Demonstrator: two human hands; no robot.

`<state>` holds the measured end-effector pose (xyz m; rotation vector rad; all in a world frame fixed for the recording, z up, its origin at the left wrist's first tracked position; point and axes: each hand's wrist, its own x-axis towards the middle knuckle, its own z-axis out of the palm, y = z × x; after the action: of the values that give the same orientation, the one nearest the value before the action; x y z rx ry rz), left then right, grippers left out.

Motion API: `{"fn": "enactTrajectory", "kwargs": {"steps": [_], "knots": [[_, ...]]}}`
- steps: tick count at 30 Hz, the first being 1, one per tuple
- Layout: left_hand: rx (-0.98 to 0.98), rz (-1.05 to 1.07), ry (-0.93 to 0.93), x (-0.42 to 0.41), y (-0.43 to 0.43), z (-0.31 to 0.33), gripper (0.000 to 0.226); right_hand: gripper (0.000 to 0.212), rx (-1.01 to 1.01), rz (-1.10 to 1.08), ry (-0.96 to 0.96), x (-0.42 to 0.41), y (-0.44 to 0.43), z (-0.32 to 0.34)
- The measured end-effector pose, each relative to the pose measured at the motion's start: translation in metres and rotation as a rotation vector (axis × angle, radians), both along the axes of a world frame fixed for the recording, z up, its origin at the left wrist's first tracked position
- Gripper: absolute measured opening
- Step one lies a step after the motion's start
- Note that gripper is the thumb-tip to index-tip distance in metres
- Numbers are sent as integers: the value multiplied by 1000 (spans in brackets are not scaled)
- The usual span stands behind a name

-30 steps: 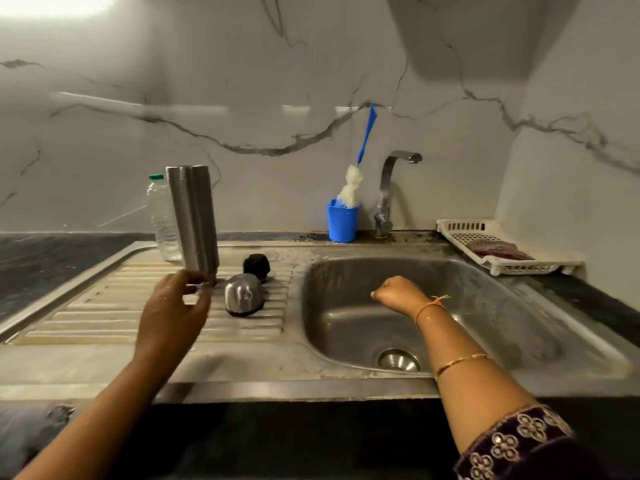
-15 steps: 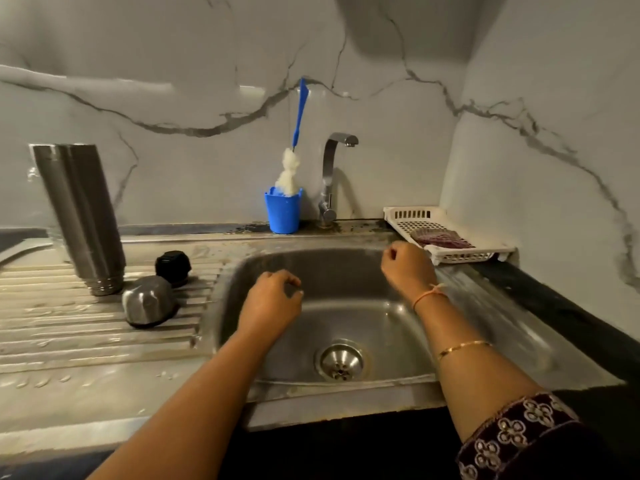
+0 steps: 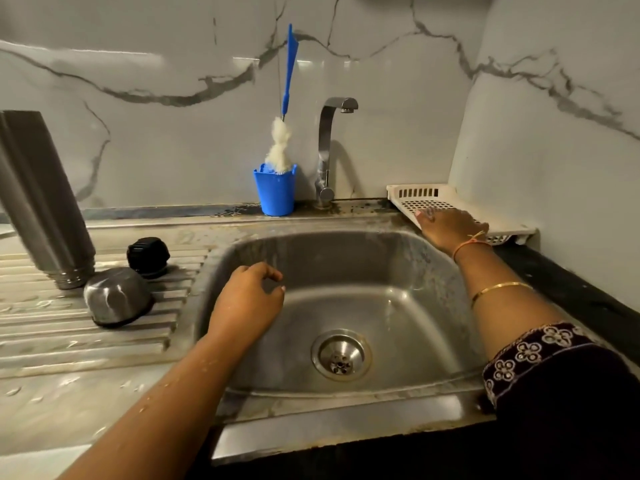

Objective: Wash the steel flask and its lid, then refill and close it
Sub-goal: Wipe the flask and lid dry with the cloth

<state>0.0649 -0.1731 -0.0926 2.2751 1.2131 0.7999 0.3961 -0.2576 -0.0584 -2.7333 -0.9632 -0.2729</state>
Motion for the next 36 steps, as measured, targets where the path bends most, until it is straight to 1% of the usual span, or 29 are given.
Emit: {"fn": "enactTrajectory", "kwargs": {"steps": [5,7,8,10,13,14,17,19,21,23,25,28,30,31,32,33,35,36], "knots": [[-3,-2,-7,1,-1,0,22,69,-18,-52,80,11,3,0],[-1,-6,-15,1,-1,-1,21,65,12,-60,93,10,5,0],[0,-9,-18,1,-1,-2,21,58,58,-55,93,9,5,2],[-3,-12,-20,1,-1,-2,20,44,211,-66,100,7,4,5],[-7,-7,-25,2,-2,-1,20,34,496,-112,151,9,-2,15],[-5,-8,-28,2,-2,-1,19,33,567,-104,142,9,-4,20],[9,-26,-46,2,-4,1,18,32,717,-2,46,-1,-10,41],[17,-47,-70,2,-6,3,19,30,782,110,-27,-19,-12,58],[17,-65,-100,3,-7,3,19,31,841,202,-13,-38,-9,70],[12,-90,-153,4,-8,5,23,31,874,261,107,-65,-4,78],[-13,-132,-225,5,-11,8,38,32,859,283,249,-95,2,75],[-180,-190,-346,4,-15,13,67,32,755,285,526,-138,10,54],[-292,-237,-408,1,-15,15,86,24,722,282,709,-162,11,38],[-316,-261,-420,-1,-16,16,93,21,713,282,783,-173,11,33],[-319,-281,-415,-4,-16,17,96,19,687,285,837,-184,10,30],[-294,-291,-389,-6,-17,17,90,18,659,286,874,-193,10,27],[-176,-248,-299,-10,-15,14,66,17,653,278,932,-209,9,24],[-102,-200,-259,-12,-13,13,55,15,683,267,968,-214,9,23]]}}
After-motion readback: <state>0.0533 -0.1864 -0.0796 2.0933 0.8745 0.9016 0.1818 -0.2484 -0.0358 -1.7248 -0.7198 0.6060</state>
